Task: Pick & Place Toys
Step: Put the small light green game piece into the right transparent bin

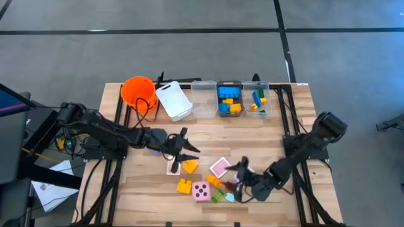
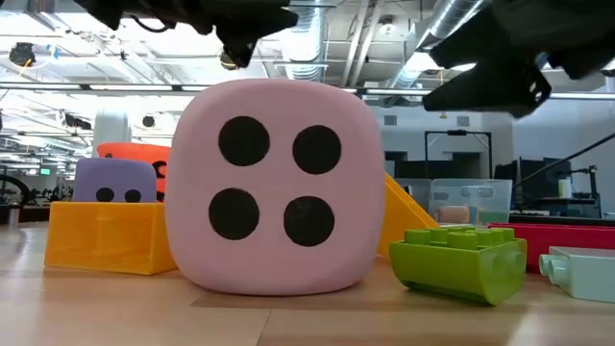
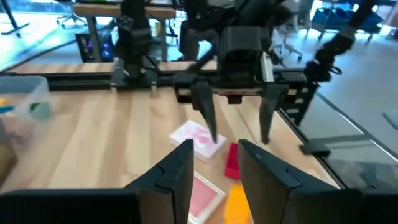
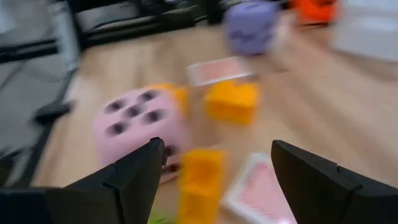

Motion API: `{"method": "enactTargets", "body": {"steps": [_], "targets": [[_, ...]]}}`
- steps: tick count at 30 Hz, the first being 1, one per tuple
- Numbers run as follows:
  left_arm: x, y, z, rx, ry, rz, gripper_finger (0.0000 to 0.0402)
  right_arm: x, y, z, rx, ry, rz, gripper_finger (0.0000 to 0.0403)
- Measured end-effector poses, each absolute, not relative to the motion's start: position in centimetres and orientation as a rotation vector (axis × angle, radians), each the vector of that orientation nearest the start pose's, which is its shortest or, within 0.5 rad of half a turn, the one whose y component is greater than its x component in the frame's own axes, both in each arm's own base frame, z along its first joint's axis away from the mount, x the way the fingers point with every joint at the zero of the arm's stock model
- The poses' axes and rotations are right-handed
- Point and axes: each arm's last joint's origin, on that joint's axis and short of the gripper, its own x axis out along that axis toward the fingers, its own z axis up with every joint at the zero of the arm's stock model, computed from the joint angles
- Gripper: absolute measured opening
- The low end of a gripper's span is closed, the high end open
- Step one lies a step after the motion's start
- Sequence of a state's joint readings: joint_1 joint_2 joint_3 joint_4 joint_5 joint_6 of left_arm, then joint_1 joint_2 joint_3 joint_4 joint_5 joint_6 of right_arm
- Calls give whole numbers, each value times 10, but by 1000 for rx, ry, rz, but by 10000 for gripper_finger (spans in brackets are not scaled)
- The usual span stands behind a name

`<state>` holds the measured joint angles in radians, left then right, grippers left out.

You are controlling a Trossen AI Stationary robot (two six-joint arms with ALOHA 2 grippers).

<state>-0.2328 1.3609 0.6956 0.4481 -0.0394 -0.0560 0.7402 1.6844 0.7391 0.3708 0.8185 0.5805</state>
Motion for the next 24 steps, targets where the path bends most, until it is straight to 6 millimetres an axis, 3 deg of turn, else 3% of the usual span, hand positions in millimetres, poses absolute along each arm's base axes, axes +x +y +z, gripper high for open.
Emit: {"method": "enactTargets", "body": {"steps": [5, 10, 19, 24], "targets": [[279, -76, 235, -18, 240, -214, 136, 258, 209, 135, 178, 410, 19, 291], [278, -78, 235, -17, 239, -219, 167, 261, 211, 126, 89, 450, 103, 291], [278, -78, 235, -21, 236, -218, 200, 272, 217, 137, -201, 450, 316, 291], [278, -78, 235, -40, 239, -216, 198, 277, 217, 138, -309, 517, 325, 291]]}}
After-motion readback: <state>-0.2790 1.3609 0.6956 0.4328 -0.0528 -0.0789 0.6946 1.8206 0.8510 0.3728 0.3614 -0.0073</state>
